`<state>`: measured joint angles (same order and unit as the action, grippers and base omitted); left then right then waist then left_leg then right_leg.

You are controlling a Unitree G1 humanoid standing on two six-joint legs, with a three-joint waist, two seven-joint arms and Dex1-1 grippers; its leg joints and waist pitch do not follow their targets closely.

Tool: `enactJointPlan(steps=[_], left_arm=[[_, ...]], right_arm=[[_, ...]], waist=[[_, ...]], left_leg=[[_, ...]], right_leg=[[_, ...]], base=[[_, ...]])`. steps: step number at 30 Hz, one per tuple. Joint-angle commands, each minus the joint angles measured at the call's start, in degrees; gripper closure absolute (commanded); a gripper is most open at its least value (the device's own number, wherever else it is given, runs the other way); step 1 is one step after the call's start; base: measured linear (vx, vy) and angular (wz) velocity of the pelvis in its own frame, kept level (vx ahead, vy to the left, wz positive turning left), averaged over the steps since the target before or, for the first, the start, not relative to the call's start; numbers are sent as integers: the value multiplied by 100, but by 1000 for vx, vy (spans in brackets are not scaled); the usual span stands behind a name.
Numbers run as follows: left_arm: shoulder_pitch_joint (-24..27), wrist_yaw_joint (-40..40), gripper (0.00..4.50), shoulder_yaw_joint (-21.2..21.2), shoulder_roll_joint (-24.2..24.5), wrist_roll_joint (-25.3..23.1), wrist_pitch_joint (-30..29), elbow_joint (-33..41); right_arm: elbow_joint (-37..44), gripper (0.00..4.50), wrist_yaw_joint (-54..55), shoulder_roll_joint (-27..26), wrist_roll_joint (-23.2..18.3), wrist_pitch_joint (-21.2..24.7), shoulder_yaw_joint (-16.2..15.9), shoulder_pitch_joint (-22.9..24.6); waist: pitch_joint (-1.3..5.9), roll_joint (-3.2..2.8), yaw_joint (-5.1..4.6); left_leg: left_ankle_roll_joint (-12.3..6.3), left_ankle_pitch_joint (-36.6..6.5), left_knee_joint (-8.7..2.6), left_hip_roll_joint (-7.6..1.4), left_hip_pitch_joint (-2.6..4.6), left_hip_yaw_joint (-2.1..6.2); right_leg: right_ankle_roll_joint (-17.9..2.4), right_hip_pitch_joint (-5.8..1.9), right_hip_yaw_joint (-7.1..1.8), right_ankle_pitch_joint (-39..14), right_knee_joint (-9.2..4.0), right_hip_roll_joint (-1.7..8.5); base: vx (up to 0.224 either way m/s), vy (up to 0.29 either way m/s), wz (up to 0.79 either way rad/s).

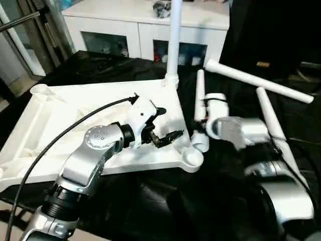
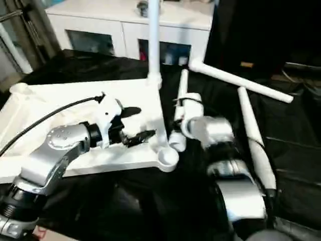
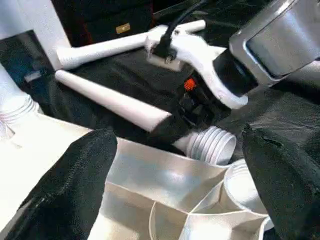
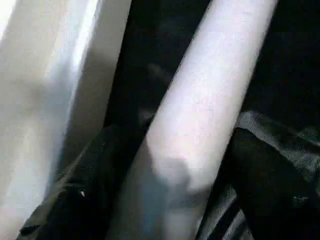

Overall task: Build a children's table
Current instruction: Insert table leg to table base

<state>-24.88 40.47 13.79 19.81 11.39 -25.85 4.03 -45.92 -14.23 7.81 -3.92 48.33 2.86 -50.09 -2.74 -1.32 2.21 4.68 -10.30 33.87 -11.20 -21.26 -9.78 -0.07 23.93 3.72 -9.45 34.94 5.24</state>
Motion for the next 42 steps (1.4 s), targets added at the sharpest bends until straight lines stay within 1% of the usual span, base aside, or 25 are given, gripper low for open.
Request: enactJointPlan(steps=[1, 4, 6, 9, 10, 12, 13, 15, 17, 20, 24, 27, 28, 29, 30, 31, 32, 34, 36, 37, 38, 39, 40, 41, 42], left_arm=[[21, 24, 0, 30, 98, -88, -26, 110], [32, 62, 0, 19, 134, -74, -47, 169], [35, 109, 0, 19, 153, -43, -72, 211], [75, 419, 0, 79, 286, 134, -199, 394], [94, 535, 0, 102, 333, 199, -222, 453], [173, 920, 0, 142, 498, 523, -468, 678], [189, 1018, 0, 156, 555, 593, -541, 728], [192, 1127, 0, 170, 626, 641, -586, 758], [205, 1210, 0, 176, 690, 677, -626, 771], [215, 1254, 0, 159, 722, 690, -701, 765], [146, 1015, 0, -15, 572, 701, -695, 595], [36, 768, 0, -212, 318, 799, -653, 454], [-75, 506, 0, -414, 62, 905, -637, 343], [-93, 464, 0, -446, 22, 922, -637, 325], [-226, 199, 0, -653, -223, 1011, -612, 207], [-436, -166, 0, -922, -548, 1107, -485, 11], [-436, -166, 0, -922, -548, 1107, -485, 11], [-697, -552, 0, -1206, -892, 1270, -470, -182], [-941, -795, 0, -1455, -1151, 1517, -573, -327], [-1262, -942, 0, -1697, -1383, 1827, -740, -538], [-1262, -942, 0, -1697, -1383, 1827, -740, -538], [-1364, -932, 0, -1740, -1432, 1897, -759, -610], [-1465, -897, 0, -1783, -1484, 1981, -826, -685], [-1465, -897, 0, -1783, -1484, 1981, -826, -685], [-1540, -865, 0, -1800, -1530, 2047, -907, -742]], right_arm=[[-391, 118, -87, 12, 145, 179, -182, -2], [-609, 133, -6, 25, 154, 174, -122, -49], [-680, 152, 23, 38, 140, 172, -88, -56], [-1127, 162, 2, 97, 32, 49, 59, -207], [-1189, 187, -6, 115, 2, 30, 100, -231], [-1320, 193, 23, 180, -61, -39, 227, -275], [-1345, 203, 41, 200, -84, -61, 273, -276], [-1369, 213, 92, 220, -115, -103, 342, -276], [-1380, 232, 152, 252, -170, -190, 463, -243], [-1416, 247, 220, 310, -246, -267, 600, -209], [-1134, 255, 348, 415, -457, -447, 921, -18], [-522, 257, 331, 408, -720, -840, 1297, 339], [-40, 258, 223, 386, -907, -1012, 1505, 628], [33, 259, 206, 381, -938, -1037, 1537, 671], [473, 259, 95, 345, -1136, -1121, 1721, 916], [1116, 259, -225, 214, -1560, -1371, 2035, 1216], [1116, 259, -225, 214, -1560, -1371, 2035, 1216], [1929, 261, -754, 49, -2133, -1483, 2296, 1552], [2641, 262, -1228, -58, -2649, -1390, 2412, 1855], [3542, 262, -1661, -213, -3596, -1058, 2737, 2174], [3542, 262, -1661, -213, -3596, -1058, 2737, 2174], [3845, 262, -1785, -238, -3844, -980, 2781, 2285], [4191, 262, -1956, -254, -4143, -870, 2791, 2436], [4191, 262, -1956, -254, -4143, -870, 2791, 2436], [4488, 262, -2080, -248, -4353, -750, 2738, 2592]], waist=[[372, 94, 11], [348, 74, 21], [353, 82, 12], [356, 68, 5], [344, 72, 0], [349, 81, 16], [349, 73, 17], [345, 51, 22], [346, 58, 21], [343, 60, 22], [345, 29, 33], [351, 58, 58], [354, 70, 55], [367, 73, 86], [376, 69, 85], [364, 57, 98], [386, 84, 121], [390, 101, 119], [409, 95, 127], [400, 141, 128], [432, 110, 188], [423, 117, 165], [417, 92, 176], [408, 96, 180], [405, 105, 169]], left_leg=[[6, -1012, -348, -81, 32, -43], [167, -1368, -377, -92, 74, -23], [231, -1444, -386, -95, 77, -11], [278, -1622, -386, -99, 99, 0], [275, -1662, -388, -90, 85, -2], [270, -1676, -381, -93, 105, -9], [274, -1650, -390, -93, 82, 1], [286, -1705, -383, -91, 113, -12], [299, -1705, -395, -85, 88, -4], [317, -1798, -393, -84, 102, -2], [328, -1820, -392, -75, 102, 1], [294, -1801, -393, -75, 109, -5], [266, -1746, -398, -69, 84, -4], [235, -1667, -376, -73, 107, -18], [220, -1641, -381, -74, 105, -15], [175, -1595, -385, -66, 80, -24], [107, -1571, -378, -69, 87, -17], [-4, -1411, -383, -61, 31, -18], [-117, -1188, -363, -67, 12, -12], [-223, -1077, -349, -51, 3, -37], [-356, -923, -331, -72, 21, -28], [-381, -840, -348, -80, -17, -7], [-391, -758, -344, -76, -23, -8], [-398, -786, -336, -83, 2, -22], [-381, -764, -343, -75, -25, -18]], right_leg=[[-1190, -343, -200, -1343, -374, 212], [-991, -303, -201, -1842, -419, 213], [-955, -301, -200, -1841, -410, 204], [-1001, -281, -195, -1895, -404, 215], [-1016, -284, -193, -1898, -410, 202], [-1036, -270, -200, -1894, -409, 212], [-1061, -283, -194, -1860, -387, 210], [-1070, -255, -196, -1815, -399, 184], [-1067, -283, -192, -1800, -391, 186], [-1015, -274, -188, -1947, -413, 189], [-971, -281, -185, -1978, -426, 185], [-894, -285, -180, -2023, -451, 184], [-876, -305, -175, -1989, -451, 178], [-861, -292, -182, -1912, -467, 178], [-886, -310, -185, -1827, -451, 169], [-873, -316, -183, -1772, -476, 159], [-874, -329, -181, -1743, -469, 176], [-868, -372, -174, -1615, -462, 164], [-944, -390, -171, -1370, -427, 181], [-945, -393, -175, -1308, -451, 161], [-1002, -380, -176, -1130, -420, 179], [-1032, -396, -160, -1065, -398, 176], [-1034, -388, -149, -1068, -404, 166], [-1068, -364, -157, -1092, -419, 168], [-1074, -386, -153, -1118, -416, 168]], base=[[0, 0, 0], [0, 0, 0], [0, 0, 0], [0, 0, 0], [0, 0, 0], [0, 0, 0], [0, 0, 0], [0, 0, 0], [0, 0, 0], [0, 0, 0], [0, 0, 0], [0, 0, 0], [0, 0, 0], [0, 0, 0], [0, 0, 0], [0, 0, 0], [0, 0, 0], [0, 0, 0], [0, 0, 0], [0, 0, 0], [0, 0, 0], [0, 0, 0], [0, 0, 0], [0, 0, 0], [0, 0, 0]])
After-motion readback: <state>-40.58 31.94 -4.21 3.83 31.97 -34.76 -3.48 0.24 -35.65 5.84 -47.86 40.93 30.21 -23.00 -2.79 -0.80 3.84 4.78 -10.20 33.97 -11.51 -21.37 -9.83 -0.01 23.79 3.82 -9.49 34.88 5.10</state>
